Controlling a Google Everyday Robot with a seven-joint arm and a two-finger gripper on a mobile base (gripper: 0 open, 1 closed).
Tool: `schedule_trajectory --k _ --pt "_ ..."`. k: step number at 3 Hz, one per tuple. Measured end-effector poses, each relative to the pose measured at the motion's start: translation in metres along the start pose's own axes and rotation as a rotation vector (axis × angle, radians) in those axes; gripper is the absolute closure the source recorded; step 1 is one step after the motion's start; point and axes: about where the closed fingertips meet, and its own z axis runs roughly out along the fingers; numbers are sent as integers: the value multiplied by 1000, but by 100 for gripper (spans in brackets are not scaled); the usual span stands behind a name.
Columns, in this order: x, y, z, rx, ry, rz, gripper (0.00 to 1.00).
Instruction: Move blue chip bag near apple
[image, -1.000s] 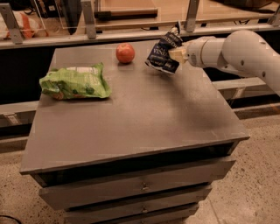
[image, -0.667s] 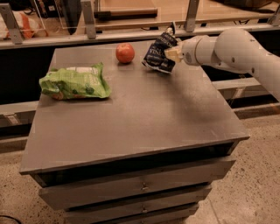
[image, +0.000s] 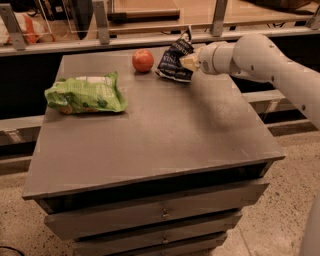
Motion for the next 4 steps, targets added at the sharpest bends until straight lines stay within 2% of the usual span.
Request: schedule_trajectory --k 1,2,4 --pt "-1 2 10 4 9 10 84" --pt "3 1 13 8 29 27 61" --pt "2 0 13 -1 39 23 15"
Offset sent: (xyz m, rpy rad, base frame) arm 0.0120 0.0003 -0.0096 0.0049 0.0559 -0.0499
